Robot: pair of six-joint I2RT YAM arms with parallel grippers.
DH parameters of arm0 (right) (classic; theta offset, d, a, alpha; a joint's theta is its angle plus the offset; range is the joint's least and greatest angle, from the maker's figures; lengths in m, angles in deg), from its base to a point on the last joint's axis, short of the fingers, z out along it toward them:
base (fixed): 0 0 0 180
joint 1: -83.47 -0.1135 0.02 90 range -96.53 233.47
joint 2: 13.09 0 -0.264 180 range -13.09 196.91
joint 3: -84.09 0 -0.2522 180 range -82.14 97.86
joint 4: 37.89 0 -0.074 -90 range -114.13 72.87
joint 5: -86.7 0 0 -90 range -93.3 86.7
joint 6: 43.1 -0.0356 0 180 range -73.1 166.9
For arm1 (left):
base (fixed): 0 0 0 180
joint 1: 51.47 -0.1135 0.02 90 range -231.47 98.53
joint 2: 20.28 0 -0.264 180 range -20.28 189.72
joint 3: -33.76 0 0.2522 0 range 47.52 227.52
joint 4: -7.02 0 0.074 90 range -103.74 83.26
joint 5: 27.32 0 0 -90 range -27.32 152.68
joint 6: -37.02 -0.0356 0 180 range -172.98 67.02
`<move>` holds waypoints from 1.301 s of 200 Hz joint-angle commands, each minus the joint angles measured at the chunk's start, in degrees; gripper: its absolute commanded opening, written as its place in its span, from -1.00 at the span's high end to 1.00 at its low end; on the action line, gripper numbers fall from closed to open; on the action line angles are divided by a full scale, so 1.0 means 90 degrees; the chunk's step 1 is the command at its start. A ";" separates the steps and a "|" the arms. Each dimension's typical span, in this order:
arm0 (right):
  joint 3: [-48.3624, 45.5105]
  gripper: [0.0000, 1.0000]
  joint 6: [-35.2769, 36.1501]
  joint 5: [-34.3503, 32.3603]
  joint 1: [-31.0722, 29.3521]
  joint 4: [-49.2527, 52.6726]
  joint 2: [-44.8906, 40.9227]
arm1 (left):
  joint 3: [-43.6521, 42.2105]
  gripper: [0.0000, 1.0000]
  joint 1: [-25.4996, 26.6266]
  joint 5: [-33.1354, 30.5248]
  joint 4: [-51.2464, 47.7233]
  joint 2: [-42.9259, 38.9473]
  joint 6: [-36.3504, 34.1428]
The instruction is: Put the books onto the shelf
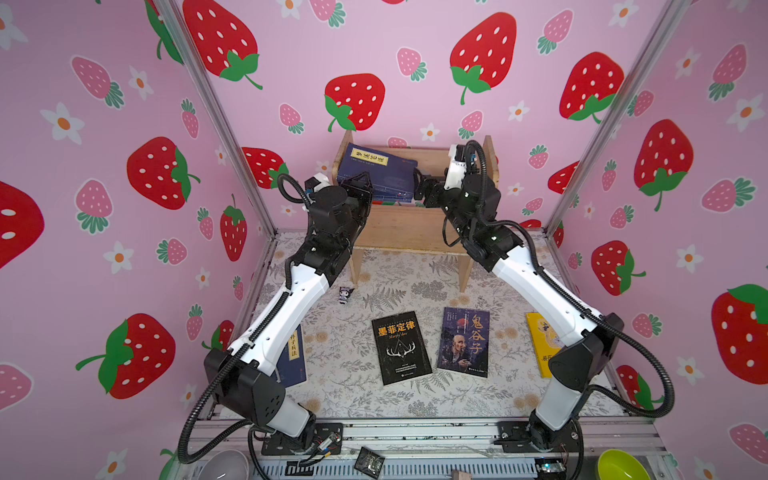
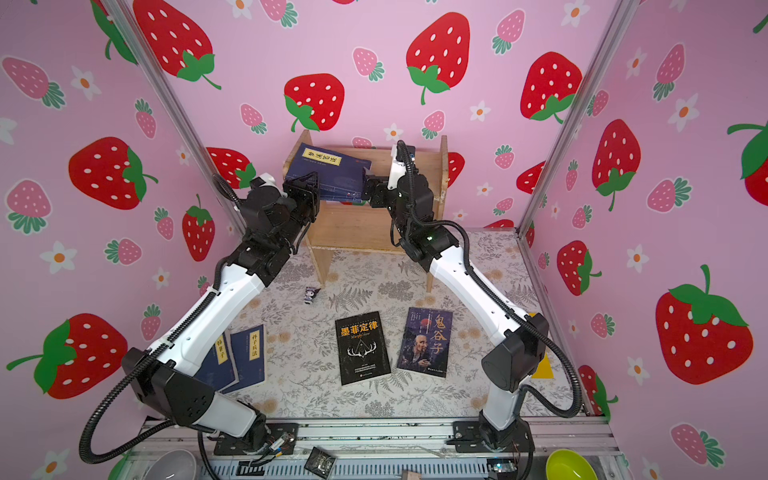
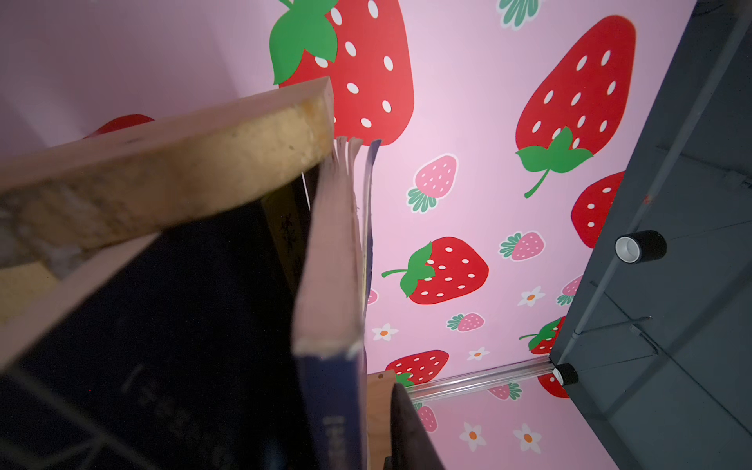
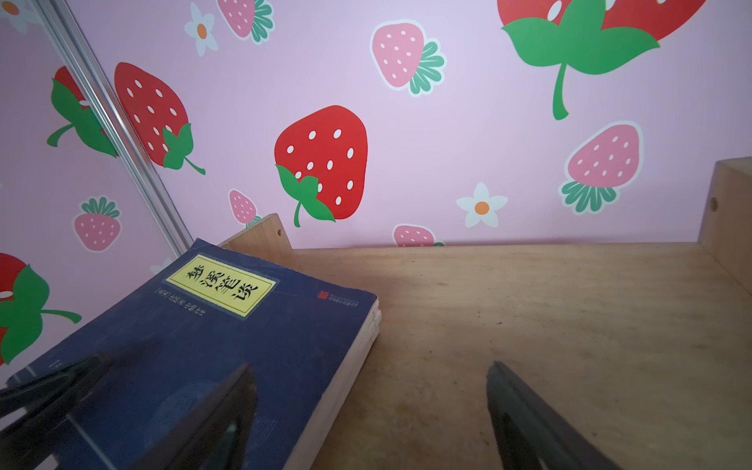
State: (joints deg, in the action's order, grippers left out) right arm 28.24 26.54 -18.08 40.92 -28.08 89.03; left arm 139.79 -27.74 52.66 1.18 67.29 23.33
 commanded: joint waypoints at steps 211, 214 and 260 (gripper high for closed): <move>0.1429 -0.76 0.0692 -0.0018 0.0013 0.0655 0.0703 | 0.0601 -0.70 -0.1417 0.1730 -0.2897 -0.1496 -0.2858; 0.1436 -0.76 0.0717 0.0006 0.0011 0.0652 0.0703 | 0.0584 -0.70 -0.1416 0.1798 -0.2863 -0.1518 -0.3007; 0.1744 -0.82 0.1150 0.1159 0.0297 0.0900 0.0508 | 0.1110 -0.58 -0.1445 0.3131 -0.3842 -0.1129 -0.5703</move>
State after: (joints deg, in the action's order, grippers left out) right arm 40.90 33.88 -14.93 41.73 -21.92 94.98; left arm 147.31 -40.59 72.94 -26.88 54.76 -10.02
